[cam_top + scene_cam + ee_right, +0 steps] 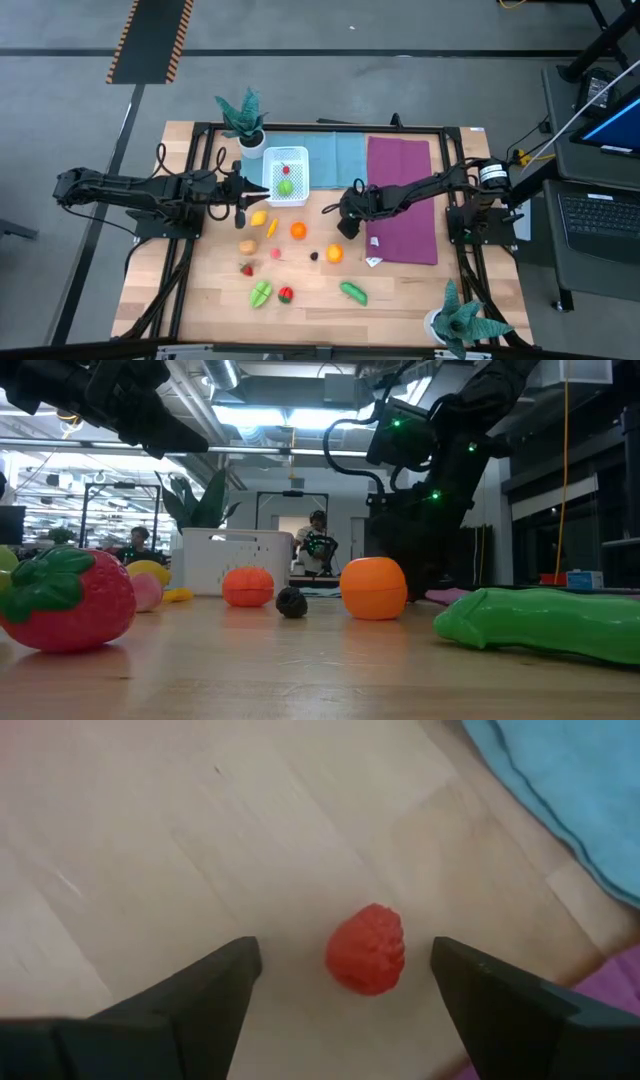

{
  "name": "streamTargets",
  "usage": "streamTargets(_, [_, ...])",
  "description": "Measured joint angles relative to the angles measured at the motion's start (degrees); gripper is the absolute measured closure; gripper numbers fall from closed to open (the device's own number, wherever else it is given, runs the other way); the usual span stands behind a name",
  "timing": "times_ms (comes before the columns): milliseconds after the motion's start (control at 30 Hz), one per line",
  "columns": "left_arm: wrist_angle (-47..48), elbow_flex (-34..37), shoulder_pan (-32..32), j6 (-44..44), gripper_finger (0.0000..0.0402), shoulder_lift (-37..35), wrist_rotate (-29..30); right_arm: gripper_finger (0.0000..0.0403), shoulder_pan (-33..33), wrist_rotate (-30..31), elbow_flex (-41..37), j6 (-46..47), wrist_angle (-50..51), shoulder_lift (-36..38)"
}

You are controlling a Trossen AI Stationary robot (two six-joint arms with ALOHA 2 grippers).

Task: Pick and placing Produce into tupperware
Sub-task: Put the red raspberry into the white basket

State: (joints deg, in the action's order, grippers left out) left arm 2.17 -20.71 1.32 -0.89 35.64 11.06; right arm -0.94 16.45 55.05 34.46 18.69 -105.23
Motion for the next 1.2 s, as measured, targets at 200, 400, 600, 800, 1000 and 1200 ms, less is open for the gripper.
streamTargets(200, [-0.01, 0.0, 0.0, -0.04, 0.0324, 0.0, 0.0, 0.0095, -1.14, 0.55, 0.04, 2.84, -0.9, -0.07])
streamTargets(400, [0.0, 0.0, 0.0, -0.09, 0.0319, 0.0, -0.01, 0.0106, -1.41, 0.17, 0.04, 2.85, -0.76, -0.09])
streamTargets(600, [0.0, -0.02, 0.01, -0.48, 0.0323, 0.0, -0.01, 0.0141, -1.55, -1.65, 0.02, 1.3, 0.22, -0.11])
streamTargets(800, [0.0, -0.02, 0.01, -0.58, 0.0338, 0.0, -0.01, 0.0153, -1.61, -3.79, 0.03, 0.68, 0.97, -0.09])
streamTargets(1000, [-0.02, -0.02, 0.01, -0.55, 0.0352, 0.0, -0.01, 0.0155, -1.64, -5.18, 0.04, -0.44, 2.13, -0.07])
streamTargets(1200, [-0.04, -0.02, 0.01, -0.59, 0.0366, 0.02, 0.0, 0.0156, -1.62, -6.46, 0.13, -0.64, 3.1, -0.04])
